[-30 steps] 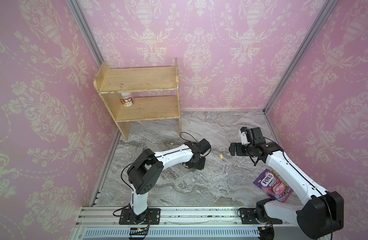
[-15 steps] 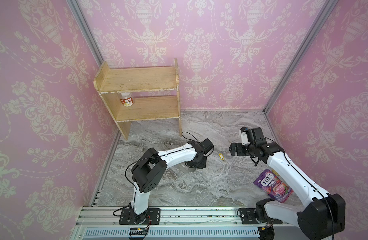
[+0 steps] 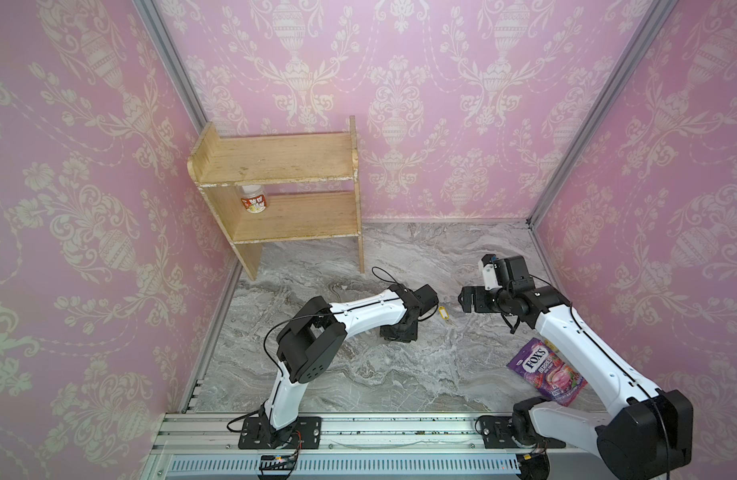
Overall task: Put the keys on the keyring
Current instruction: 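Lower the left gripper onto the end of the keyring plate and close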
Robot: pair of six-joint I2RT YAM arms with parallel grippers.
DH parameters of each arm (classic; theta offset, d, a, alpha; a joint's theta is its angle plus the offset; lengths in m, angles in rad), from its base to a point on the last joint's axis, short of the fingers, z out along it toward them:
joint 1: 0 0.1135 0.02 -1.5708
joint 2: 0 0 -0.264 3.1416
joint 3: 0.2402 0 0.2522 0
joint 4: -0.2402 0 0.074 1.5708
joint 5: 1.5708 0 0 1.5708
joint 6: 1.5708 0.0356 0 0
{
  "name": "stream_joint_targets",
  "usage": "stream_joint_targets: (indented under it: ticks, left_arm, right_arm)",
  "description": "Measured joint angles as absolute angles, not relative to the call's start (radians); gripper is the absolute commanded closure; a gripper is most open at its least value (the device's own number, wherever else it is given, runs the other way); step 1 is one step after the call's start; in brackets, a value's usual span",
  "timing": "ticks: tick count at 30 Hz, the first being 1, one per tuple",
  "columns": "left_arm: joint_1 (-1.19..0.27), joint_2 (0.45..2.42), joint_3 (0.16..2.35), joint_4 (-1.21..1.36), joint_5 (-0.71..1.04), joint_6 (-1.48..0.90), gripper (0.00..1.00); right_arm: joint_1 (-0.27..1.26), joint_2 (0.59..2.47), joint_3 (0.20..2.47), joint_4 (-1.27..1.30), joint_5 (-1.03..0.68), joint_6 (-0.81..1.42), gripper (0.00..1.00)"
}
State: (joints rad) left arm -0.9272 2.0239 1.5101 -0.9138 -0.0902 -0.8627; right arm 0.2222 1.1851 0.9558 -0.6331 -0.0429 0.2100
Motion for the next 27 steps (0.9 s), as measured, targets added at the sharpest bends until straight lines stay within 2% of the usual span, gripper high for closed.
stream_joint_targets:
  ticks: [13,22,27]
  left_arm:
    - [-0.927,2.079,1.558,-0.942,-0.112,-0.919,0.66]
    - [-0.927,2.09,1.579,-0.972,-0.112,-0.938,0.75]
    - [-0.927,2.093,1.58,-0.982,-0.112,-0.938,0.74]
  right_arm:
    - [0.222,1.164,0.956,-0.632,-0.049,0.21,0.0]
    - [0.222,1.161,0.956,-0.625,-0.049,0.21,0.0]
    - [0.222,1.161,0.955,-0.616,-0.05,0.21,0.0]
